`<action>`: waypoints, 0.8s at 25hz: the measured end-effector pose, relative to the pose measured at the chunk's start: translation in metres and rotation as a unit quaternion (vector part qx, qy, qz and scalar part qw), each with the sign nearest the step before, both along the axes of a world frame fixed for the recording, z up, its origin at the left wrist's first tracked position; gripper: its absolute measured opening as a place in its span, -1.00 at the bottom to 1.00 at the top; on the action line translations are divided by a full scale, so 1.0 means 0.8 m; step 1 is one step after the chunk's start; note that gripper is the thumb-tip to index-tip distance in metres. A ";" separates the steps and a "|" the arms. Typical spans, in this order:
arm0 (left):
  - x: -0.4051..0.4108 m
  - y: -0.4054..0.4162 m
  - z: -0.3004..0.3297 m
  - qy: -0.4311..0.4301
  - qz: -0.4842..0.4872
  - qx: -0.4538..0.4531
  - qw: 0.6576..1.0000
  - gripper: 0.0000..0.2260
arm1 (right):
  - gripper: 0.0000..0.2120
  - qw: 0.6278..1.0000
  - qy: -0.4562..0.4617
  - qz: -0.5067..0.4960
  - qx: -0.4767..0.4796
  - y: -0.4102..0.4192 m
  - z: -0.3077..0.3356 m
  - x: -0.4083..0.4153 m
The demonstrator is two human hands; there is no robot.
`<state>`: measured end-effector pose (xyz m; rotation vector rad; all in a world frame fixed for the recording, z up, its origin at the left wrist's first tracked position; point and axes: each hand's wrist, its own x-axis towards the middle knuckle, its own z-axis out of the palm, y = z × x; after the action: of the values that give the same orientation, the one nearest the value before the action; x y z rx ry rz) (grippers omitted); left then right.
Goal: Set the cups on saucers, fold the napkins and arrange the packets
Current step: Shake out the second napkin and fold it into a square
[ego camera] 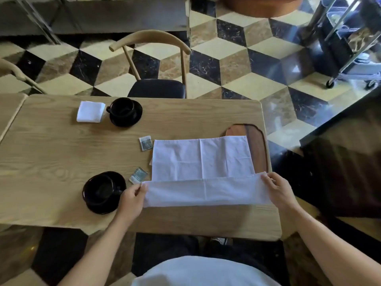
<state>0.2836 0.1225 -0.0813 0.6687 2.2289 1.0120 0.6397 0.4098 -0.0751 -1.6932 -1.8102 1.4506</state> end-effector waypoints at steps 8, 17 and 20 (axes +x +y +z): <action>-0.082 0.134 -0.050 -0.034 0.104 0.016 0.994 -0.83 | -0.84 0.997 -0.031 -0.052 0.053 0.098 -0.049 -0.094; -0.136 0.192 -0.104 0.046 0.108 -0.033 0.993 -0.91 | -0.82 0.982 -0.113 -0.056 0.137 0.153 -0.095 -0.140; -0.143 0.198 -0.113 0.068 0.107 -0.046 0.991 -0.93 | -0.80 0.975 -0.138 -0.044 0.167 0.161 -0.103 -0.148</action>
<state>0.1688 0.2812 -0.1717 0.4779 2.4928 0.9834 0.5210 0.5384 -0.1577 -1.8342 -1.9551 0.8467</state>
